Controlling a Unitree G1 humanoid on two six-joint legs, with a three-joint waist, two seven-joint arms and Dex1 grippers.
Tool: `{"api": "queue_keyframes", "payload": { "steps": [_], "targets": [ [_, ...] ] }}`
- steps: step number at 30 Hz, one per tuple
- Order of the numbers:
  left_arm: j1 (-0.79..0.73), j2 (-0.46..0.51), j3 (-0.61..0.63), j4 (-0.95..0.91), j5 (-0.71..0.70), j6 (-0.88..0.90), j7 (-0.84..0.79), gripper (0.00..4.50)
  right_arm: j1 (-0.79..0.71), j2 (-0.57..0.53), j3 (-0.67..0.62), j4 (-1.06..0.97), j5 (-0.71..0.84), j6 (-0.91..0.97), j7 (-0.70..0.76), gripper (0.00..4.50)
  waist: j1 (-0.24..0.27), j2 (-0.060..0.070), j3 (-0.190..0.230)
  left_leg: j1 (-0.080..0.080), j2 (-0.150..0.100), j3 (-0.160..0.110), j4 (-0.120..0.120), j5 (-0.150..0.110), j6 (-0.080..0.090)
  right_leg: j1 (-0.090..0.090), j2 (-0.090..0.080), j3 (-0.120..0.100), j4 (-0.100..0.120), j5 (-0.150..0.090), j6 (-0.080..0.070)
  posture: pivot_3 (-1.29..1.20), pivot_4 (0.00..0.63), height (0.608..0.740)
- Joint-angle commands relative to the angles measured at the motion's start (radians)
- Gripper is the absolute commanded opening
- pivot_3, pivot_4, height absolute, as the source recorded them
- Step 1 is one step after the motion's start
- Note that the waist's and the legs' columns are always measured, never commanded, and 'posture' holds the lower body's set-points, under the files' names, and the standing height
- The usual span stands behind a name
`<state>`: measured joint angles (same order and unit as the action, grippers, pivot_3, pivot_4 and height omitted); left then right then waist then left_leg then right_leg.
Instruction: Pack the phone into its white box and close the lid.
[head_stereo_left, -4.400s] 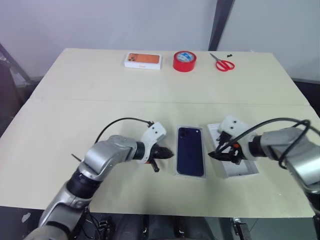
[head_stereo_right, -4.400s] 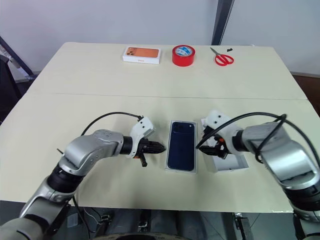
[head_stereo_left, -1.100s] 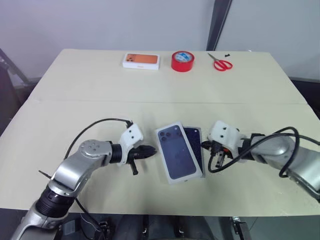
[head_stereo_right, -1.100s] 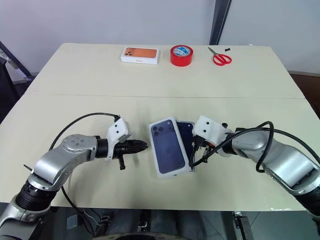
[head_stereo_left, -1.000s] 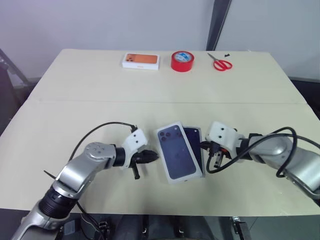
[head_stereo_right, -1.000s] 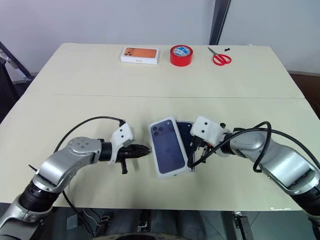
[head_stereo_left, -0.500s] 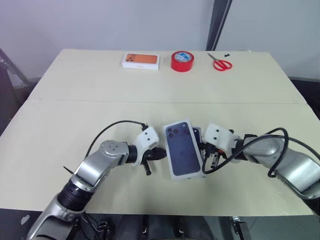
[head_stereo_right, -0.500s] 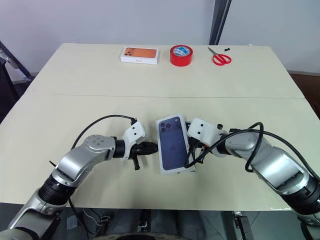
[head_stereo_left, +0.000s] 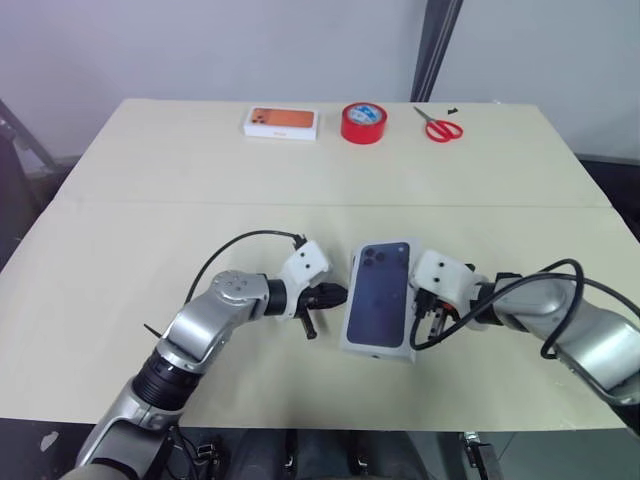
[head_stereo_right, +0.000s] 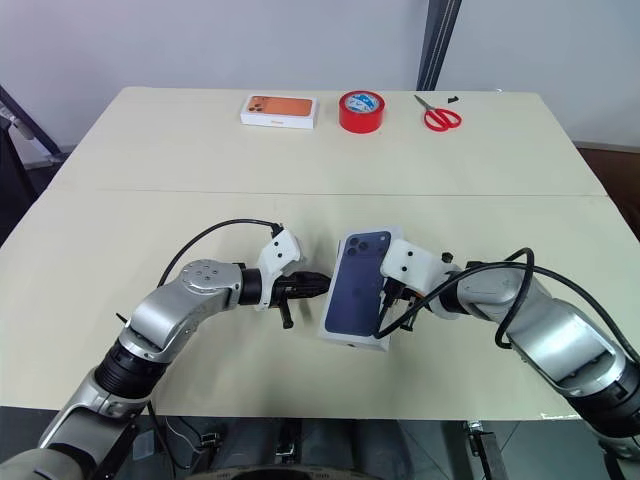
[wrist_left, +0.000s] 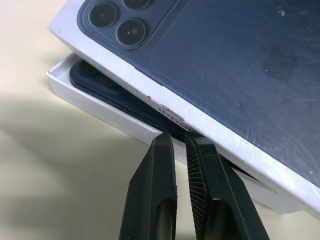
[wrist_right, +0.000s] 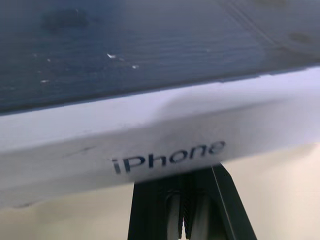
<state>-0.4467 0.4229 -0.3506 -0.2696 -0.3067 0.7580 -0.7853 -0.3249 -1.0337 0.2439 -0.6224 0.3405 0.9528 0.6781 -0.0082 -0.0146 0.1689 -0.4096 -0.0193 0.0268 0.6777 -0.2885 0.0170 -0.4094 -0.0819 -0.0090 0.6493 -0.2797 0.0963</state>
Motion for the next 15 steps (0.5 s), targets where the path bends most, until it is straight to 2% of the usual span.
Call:
{"api": "queue_keyframes", "payload": {
  "steps": [1,15],
  "targets": [
    [-0.003,0.005,0.009,-0.025,-0.004,-0.013,-0.005,0.47,0.004,-0.023,-0.051,0.004,-0.025,-0.012,0.012,0.08,0.000,0.000,0.000,0.000,0.000,0.000,0.000,0.000,0.000,0.000,0.000,0.000,0.000,0.000,0.000,0.00,0.150,0.725],
    [0.022,0.014,0.025,-0.036,-0.006,-0.006,0.016,0.47,0.033,-0.054,-0.105,0.066,-0.072,-0.080,0.078,0.08,0.000,0.000,0.000,0.000,0.000,0.000,0.001,0.000,0.000,0.000,0.000,0.000,0.000,0.000,0.000,0.00,0.150,0.725]
  ]
}}
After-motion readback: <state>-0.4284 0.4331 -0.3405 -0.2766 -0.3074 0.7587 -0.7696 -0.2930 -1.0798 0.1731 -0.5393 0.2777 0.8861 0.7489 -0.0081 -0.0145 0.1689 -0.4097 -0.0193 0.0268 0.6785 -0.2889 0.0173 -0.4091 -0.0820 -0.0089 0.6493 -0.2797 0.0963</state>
